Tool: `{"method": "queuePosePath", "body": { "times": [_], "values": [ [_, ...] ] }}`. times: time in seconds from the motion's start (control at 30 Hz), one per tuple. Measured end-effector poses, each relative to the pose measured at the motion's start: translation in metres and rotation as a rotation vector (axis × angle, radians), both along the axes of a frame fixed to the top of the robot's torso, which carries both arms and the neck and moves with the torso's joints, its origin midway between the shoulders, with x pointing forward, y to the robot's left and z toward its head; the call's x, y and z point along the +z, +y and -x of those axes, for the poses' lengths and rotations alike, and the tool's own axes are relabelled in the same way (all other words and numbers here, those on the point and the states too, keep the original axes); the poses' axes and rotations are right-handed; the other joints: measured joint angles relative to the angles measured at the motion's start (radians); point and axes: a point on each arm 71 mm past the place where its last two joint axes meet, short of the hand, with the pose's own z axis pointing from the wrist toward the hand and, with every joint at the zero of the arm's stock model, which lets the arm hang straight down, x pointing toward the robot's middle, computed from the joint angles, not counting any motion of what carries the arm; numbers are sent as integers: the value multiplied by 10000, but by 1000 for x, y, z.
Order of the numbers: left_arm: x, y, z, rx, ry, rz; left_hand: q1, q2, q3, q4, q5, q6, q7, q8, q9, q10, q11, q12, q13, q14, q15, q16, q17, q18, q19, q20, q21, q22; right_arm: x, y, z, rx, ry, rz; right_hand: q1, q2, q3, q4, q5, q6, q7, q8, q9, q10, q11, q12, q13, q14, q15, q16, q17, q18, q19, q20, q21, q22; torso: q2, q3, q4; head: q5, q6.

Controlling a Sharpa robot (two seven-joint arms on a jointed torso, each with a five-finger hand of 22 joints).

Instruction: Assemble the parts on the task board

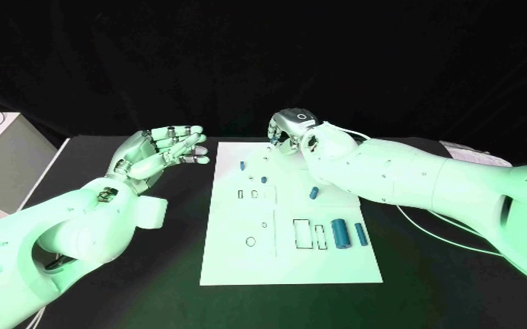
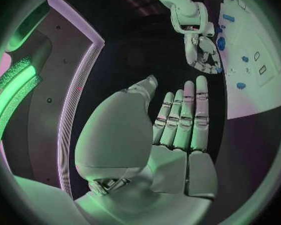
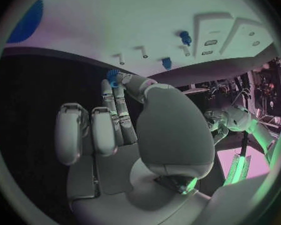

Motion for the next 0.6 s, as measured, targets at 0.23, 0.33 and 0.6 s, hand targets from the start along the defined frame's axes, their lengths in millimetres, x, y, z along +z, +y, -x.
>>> {"method": "queuePosePath", "body": {
  "times": [0.23,0.33,0.6],
  "values": [
    [2,-1,1,-30,-29,23,0,0,0,0,0,0,0,0,0,0,0,0,-1,0,0,0,-1,0,0,0,0,-1,-1,0,-3,-80,34,-25,0,0,25,-27,-2,-1,1,0,10,18,18,-15,0,1,2,-1,0,1,0,0,0,-1,23,-62,67,-23,-28],
    [3,-1,1,-33,-54,39,0,0,0,0,0,0,0,0,0,0,0,0,-1,0,0,0,-1,0,0,0,0,-1,-1,1,-3,-43,72,-46,0,0,27,-29,-5,-1,1,0,10,18,18,-7,0,1,2,-1,0,0,0,0,0,-2,35,-81,81,-30,-36],
    [7,0,0,-6,-134,83,0,0,0,0,0,0,0,0,0,0,0,0,-1,0,0,0,-2,0,1,0,0,-2,-3,6,1,147,227,-68,0,0,40,-43,-8,-1,1,-1,36,17,18,3,0,2,3,-4,-13,1,-1,0,0,1,47,-95,86,2,-83]
  ]
}}
